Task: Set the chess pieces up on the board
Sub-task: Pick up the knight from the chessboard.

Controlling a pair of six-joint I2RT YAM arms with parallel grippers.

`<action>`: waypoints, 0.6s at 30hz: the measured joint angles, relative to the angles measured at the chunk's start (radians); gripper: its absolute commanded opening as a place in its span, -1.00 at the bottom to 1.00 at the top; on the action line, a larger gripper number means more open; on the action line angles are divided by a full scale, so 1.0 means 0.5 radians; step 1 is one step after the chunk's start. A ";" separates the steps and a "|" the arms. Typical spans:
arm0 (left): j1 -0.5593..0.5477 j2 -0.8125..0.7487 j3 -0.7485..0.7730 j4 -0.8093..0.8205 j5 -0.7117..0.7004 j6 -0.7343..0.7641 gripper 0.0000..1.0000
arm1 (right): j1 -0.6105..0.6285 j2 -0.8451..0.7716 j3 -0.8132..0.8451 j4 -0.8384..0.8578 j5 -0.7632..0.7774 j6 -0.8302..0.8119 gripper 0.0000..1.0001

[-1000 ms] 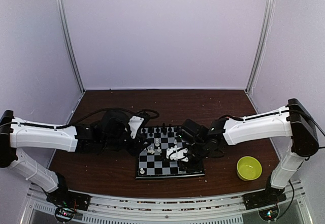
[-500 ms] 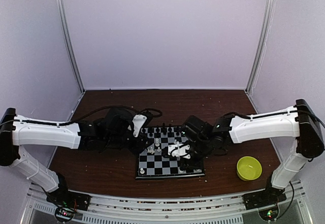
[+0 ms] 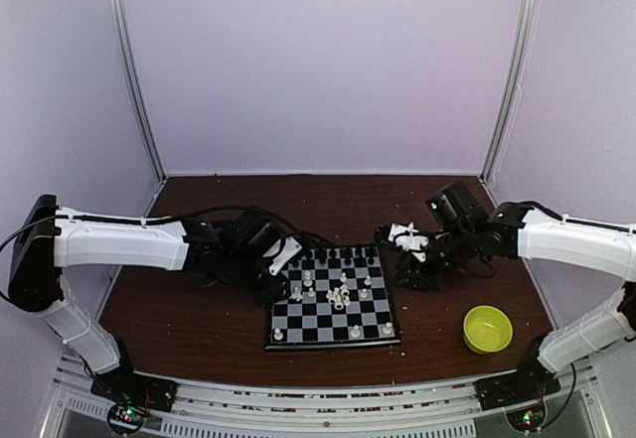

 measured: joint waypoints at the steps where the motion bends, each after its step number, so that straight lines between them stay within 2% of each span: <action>1: 0.001 0.003 0.000 -0.035 0.024 0.049 -0.33 | -0.067 -0.008 -0.001 0.011 -0.025 0.008 -0.21; 5: 0.031 0.008 0.008 -0.145 0.118 0.285 -0.31 | -0.219 -0.069 -0.003 0.046 -0.093 0.021 -0.22; 13: 0.150 0.189 0.142 -0.233 0.211 0.746 -0.32 | -0.245 -0.105 -0.021 0.069 -0.157 0.020 -0.23; 18: 0.170 0.330 0.288 -0.269 0.262 0.935 -0.34 | -0.262 -0.105 -0.028 0.072 -0.163 0.017 -0.24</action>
